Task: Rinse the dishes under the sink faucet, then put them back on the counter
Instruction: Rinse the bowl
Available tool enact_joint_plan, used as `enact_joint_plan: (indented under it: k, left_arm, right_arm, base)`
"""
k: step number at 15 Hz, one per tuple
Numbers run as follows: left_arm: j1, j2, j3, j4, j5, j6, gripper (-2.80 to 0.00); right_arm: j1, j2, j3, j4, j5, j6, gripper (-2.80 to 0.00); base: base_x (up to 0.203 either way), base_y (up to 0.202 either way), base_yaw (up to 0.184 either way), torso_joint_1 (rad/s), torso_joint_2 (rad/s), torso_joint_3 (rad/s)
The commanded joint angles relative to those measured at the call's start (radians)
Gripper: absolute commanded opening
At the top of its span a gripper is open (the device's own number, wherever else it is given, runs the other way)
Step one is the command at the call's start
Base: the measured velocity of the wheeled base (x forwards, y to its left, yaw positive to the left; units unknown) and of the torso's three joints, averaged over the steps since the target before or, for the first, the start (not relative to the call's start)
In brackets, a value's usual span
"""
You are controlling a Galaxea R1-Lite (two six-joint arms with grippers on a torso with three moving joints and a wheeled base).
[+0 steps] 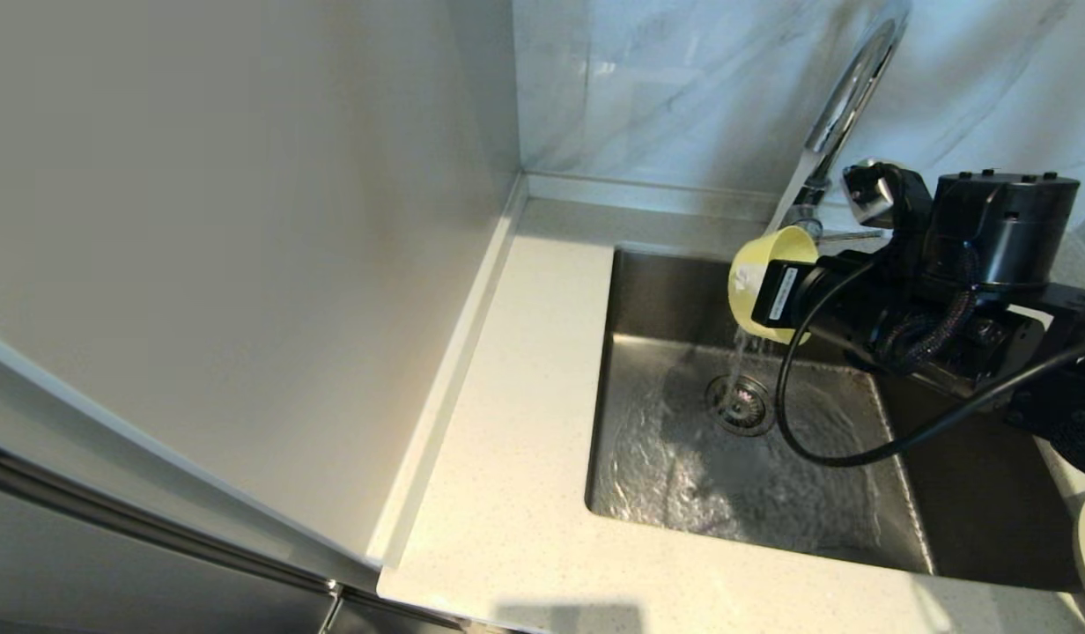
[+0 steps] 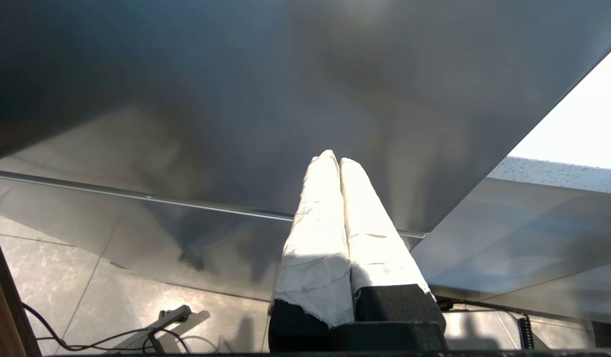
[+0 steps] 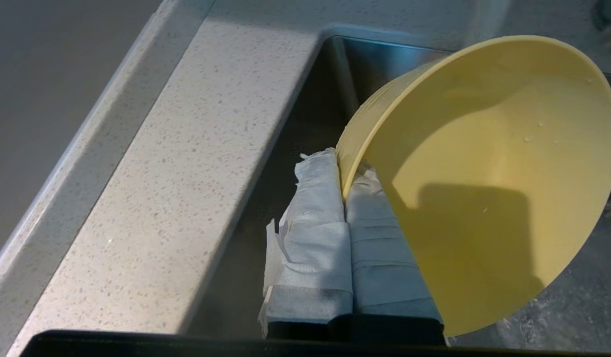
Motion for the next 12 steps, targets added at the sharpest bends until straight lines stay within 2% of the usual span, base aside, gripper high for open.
enact_joint_plan:
  k: [1, 4, 12]
  left_arm:
    - [0.000, 0.000, 0.000, 0.000, 0.000, 0.000, -2.80]
    - [0.000, 0.000, 0.000, 0.000, 0.000, 0.000, -2.80]
    - [0.000, 0.000, 0.000, 0.000, 0.000, 0.000, -2.80]
  right_arm:
    - [0.024, 0.019, -0.009, -0.004, -0.003, 0.000, -2.80]
    - [0.047, 0.057, -0.035, -0.003, -0.004, -0.002, -2.80]
    - [0.042, 0.122, -0.108, 0.000, -0.007, -0.023, -2.80]
  base:
    - [0.000, 0.000, 0.000, 0.000, 0.00, 0.000]
    - [0.000, 0.000, 0.000, 0.000, 0.00, 0.000]
    - [0.000, 0.000, 0.000, 0.000, 0.00, 0.000]
